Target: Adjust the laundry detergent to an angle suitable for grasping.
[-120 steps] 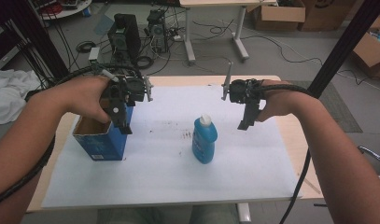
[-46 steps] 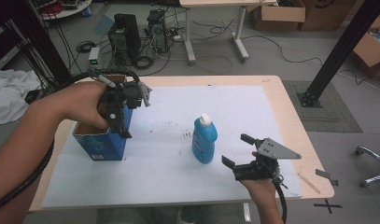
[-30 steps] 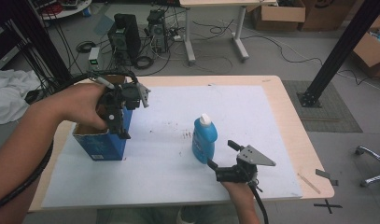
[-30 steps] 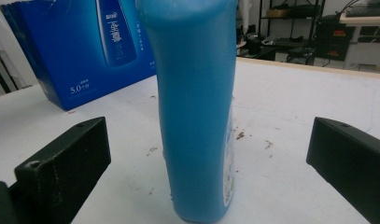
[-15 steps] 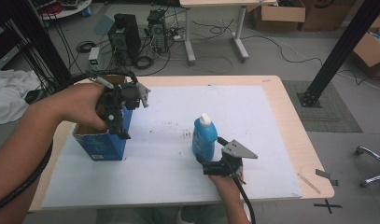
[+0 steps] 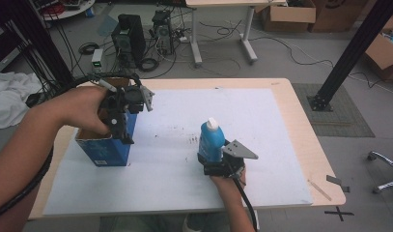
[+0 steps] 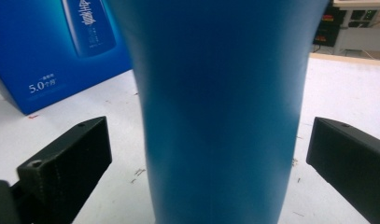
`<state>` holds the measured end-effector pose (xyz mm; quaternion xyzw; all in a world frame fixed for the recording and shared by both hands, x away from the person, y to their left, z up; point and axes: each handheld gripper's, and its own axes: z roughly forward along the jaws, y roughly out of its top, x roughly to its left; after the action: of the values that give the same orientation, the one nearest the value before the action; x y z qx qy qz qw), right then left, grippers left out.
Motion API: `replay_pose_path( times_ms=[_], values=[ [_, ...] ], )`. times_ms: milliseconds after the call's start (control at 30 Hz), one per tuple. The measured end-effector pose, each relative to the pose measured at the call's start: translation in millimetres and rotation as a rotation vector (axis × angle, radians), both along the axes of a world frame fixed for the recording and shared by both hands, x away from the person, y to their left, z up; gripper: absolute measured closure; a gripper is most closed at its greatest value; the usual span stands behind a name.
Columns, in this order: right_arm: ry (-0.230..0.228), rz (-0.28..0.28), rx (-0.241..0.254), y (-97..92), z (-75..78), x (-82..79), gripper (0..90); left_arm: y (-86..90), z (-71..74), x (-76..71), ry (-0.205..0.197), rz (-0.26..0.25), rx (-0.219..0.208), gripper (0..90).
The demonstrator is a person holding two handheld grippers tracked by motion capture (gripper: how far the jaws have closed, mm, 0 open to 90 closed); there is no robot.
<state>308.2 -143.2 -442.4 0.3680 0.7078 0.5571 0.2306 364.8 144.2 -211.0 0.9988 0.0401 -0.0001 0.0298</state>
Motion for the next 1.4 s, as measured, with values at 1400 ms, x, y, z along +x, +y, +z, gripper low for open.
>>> replay_pose_path(
  times_ms=[1400],
  values=[
    [-0.048,-0.083,-0.049,7.2,0.5,-3.0,23.6,-3.2,-3.4,0.5,0.006,0.003,0.017,0.1]
  ],
)
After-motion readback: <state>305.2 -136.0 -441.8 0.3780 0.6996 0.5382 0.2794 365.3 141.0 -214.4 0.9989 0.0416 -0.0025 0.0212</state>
